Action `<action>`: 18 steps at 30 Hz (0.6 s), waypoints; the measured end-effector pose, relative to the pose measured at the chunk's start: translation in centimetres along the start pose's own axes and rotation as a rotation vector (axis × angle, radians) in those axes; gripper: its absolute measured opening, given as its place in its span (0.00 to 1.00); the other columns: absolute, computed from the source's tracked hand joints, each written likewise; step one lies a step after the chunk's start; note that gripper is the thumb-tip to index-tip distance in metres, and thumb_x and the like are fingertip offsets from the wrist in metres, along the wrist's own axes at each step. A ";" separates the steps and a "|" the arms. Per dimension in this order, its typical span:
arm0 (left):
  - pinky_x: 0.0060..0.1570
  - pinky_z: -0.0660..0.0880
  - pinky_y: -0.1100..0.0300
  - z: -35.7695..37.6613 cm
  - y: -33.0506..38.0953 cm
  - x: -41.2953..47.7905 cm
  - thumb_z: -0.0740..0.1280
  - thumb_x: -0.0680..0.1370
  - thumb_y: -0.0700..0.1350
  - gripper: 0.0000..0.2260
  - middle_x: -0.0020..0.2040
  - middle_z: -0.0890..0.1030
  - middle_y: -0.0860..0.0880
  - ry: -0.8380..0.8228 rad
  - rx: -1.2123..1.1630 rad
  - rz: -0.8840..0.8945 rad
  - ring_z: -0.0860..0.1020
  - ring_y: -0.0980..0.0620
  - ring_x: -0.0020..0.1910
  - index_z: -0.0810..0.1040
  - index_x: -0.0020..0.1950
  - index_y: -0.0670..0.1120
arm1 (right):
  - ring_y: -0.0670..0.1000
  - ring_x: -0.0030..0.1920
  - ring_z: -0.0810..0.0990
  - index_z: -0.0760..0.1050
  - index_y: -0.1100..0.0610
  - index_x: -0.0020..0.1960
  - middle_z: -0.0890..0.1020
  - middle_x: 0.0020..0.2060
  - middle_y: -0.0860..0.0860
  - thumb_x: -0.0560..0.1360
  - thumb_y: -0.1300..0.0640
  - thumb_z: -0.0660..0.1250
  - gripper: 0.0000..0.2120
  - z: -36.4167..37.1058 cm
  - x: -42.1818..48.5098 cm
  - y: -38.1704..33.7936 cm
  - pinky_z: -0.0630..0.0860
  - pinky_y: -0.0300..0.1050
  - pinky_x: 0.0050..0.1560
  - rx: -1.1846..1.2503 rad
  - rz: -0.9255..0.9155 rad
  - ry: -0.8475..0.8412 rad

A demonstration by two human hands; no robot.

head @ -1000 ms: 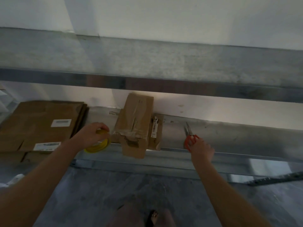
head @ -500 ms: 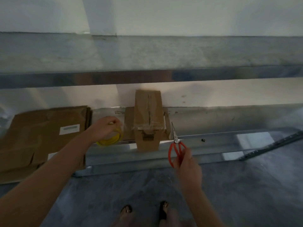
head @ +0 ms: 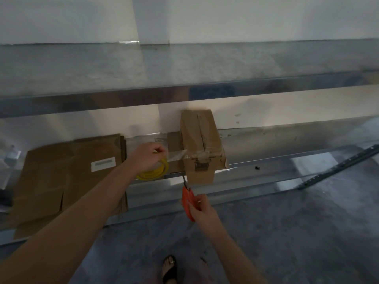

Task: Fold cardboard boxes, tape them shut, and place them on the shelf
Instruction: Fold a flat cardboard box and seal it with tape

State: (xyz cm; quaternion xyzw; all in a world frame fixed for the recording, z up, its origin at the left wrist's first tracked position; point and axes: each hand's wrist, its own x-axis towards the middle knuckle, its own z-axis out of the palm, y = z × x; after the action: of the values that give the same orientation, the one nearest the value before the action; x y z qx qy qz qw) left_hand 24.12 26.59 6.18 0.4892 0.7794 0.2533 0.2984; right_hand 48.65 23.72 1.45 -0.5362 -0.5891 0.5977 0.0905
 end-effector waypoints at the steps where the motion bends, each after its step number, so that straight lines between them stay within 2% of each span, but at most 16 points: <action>1: 0.55 0.73 0.57 -0.1 -0.1 0.0 0.66 0.78 0.46 0.05 0.49 0.81 0.52 0.015 0.000 -0.002 0.78 0.54 0.50 0.82 0.50 0.50 | 0.44 0.44 0.80 0.71 0.53 0.54 0.81 0.43 0.45 0.76 0.41 0.66 0.17 0.3 0.2 -0.3 0.76 0.38 0.45 0.040 0.021 -0.045; 8: 0.54 0.74 0.57 0.1 -0.5 0.7 0.67 0.78 0.47 0.05 0.49 0.82 0.53 0.006 0.045 0.016 0.78 0.54 0.49 0.82 0.50 0.50 | 0.50 0.43 0.77 0.71 0.51 0.53 0.77 0.41 0.52 0.76 0.40 0.64 0.15 1.4 2.3 -0.9 0.75 0.46 0.49 0.191 0.047 -0.160; 11: 0.54 0.74 0.56 0.1 -0.6 1.1 0.67 0.78 0.47 0.06 0.49 0.82 0.52 0.006 0.057 0.021 0.78 0.53 0.49 0.82 0.51 0.49 | 0.50 0.44 0.77 0.72 0.48 0.54 0.78 0.45 0.53 0.78 0.40 0.63 0.13 1.3 2.8 -0.9 0.74 0.37 0.38 0.206 0.062 -0.165; 14: 0.53 0.74 0.56 0.1 -0.6 1.3 0.67 0.78 0.47 0.06 0.49 0.81 0.52 0.012 0.066 0.027 0.78 0.53 0.49 0.82 0.51 0.49 | 0.49 0.39 0.76 0.72 0.48 0.51 0.77 0.42 0.53 0.80 0.46 0.62 0.07 1.1 3.2 -0.9 0.70 0.31 0.29 0.234 0.071 -0.152; 15: 0.54 0.74 0.56 0.0 -0.6 1.4 0.67 0.78 0.47 0.06 0.49 0.81 0.52 0.014 0.068 0.031 0.78 0.53 0.49 0.82 0.51 0.50 | 0.48 0.38 0.75 0.73 0.49 0.51 0.77 0.41 0.53 0.81 0.48 0.62 0.06 1.1 3.3 -1.0 0.70 0.32 0.29 0.244 0.069 -0.152; 18: 0.54 0.75 0.54 0.0 -0.5 1.5 0.66 0.78 0.47 0.06 0.49 0.82 0.53 0.009 0.078 0.039 0.78 0.53 0.49 0.82 0.50 0.50 | 0.49 0.36 0.74 0.74 0.53 0.54 0.76 0.37 0.51 0.83 0.53 0.59 0.07 1.3 3.9 -0.9 0.71 0.39 0.36 0.276 0.063 -0.149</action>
State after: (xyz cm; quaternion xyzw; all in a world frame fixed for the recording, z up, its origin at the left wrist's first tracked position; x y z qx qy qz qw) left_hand 23.27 27.80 5.52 0.5146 0.7802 0.2307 0.2707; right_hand 45.59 26.13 -0.26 -0.4908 -0.4894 0.7138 0.1007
